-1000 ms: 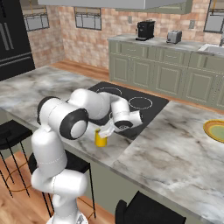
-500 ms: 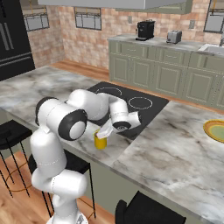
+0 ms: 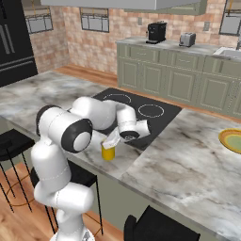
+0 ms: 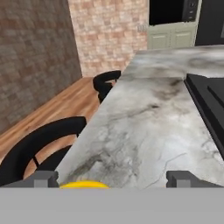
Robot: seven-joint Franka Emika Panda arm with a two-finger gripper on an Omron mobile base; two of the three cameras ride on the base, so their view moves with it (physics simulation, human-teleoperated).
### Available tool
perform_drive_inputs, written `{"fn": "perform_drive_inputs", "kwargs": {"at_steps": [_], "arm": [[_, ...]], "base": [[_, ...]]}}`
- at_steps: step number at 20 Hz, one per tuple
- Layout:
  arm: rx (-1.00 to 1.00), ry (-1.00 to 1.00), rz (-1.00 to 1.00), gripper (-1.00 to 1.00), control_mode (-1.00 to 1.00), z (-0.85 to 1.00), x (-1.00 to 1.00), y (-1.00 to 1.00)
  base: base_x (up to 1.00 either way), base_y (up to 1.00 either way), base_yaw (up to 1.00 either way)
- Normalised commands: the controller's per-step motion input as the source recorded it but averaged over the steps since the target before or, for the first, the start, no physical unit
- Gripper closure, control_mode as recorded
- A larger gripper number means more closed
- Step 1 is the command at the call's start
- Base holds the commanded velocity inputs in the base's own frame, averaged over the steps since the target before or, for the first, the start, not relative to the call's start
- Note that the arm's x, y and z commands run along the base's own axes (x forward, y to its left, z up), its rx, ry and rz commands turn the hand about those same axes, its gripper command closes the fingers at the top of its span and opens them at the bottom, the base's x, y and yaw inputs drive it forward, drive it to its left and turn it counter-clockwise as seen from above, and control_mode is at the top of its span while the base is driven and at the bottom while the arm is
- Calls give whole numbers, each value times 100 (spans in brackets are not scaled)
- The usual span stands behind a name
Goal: Pick up the marshmallow and place it in the cup of hot chocolate on the dining counter.
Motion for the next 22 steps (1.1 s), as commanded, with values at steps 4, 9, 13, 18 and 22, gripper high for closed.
{"fn": "perform_drive_inputs", "kwargs": {"at_steps": [4, 9, 13, 18, 22], "arm": [[6, -11, -2, -100, -100, 43, -16, 0], [8, -14, 0, -100, -100, 62, -52, 0], [3, -15, 0, -100, -100, 54, -71, 0], [0, -14, 0, -100, -100, 83, -63, 0], [1, -1, 0, -100, -100, 76, -76, 4]], "base": [[0, 0, 0], [0, 0, 0], [0, 0, 0], [0, 0, 0], [0, 0, 0]]}}
